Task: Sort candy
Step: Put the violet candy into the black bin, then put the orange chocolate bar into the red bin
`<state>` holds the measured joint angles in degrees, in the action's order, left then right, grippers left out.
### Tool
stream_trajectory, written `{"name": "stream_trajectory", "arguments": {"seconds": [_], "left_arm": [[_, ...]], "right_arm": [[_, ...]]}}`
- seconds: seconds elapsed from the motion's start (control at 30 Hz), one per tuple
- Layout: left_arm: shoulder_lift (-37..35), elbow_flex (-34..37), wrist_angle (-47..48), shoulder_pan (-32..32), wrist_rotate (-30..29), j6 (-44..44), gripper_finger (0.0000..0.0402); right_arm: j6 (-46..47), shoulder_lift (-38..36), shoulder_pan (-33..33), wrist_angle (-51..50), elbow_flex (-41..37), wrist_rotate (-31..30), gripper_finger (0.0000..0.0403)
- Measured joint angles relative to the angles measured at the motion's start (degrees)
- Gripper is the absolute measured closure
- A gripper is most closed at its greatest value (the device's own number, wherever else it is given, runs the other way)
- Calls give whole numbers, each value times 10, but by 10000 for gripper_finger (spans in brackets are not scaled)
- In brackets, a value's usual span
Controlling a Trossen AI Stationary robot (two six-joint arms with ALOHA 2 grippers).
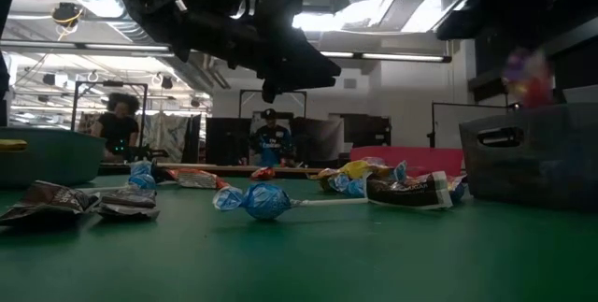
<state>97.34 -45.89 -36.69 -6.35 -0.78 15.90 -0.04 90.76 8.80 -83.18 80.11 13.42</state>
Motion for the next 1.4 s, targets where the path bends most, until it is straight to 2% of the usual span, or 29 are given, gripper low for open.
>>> {"name": "stream_trajectory", "arguments": {"seconds": [0.1,0.27,0.47,0.57,0.7,0.83,0.97,1.13,1.23,1.4], "left_arm": [[0,0,0,0,0,0,294],[0,0,0,0,-4,-1,294],[0,0,0,-2,-91,-1,294],[0,0,0,-5,-133,-17,294],[0,0,0,-16,-173,-54,294],[0,0,2,-40,-180,-56,294],[0,0,19,-72,-182,-56,285],[0,0,70,-122,-185,-55,237],[0,0,104,-154,-215,-53,209],[0,0,161,-202,-233,15,187]], "right_arm": [[33,0,26,-9,-21,-43,402],[93,0,47,-13,-44,-49,402],[133,0,47,-8,-52,-54,399],[133,0,47,-8,-52,-55,374],[133,0,47,-8,-52,-55,315],[133,0,47,-7,-52,-55,260],[133,0,47,-7,-52,-55,223],[133,1,47,-7,-52,-57,196],[133,1,47,-7,-52,-72,187],[133,1,47,-7,-52,-79,186]]}}
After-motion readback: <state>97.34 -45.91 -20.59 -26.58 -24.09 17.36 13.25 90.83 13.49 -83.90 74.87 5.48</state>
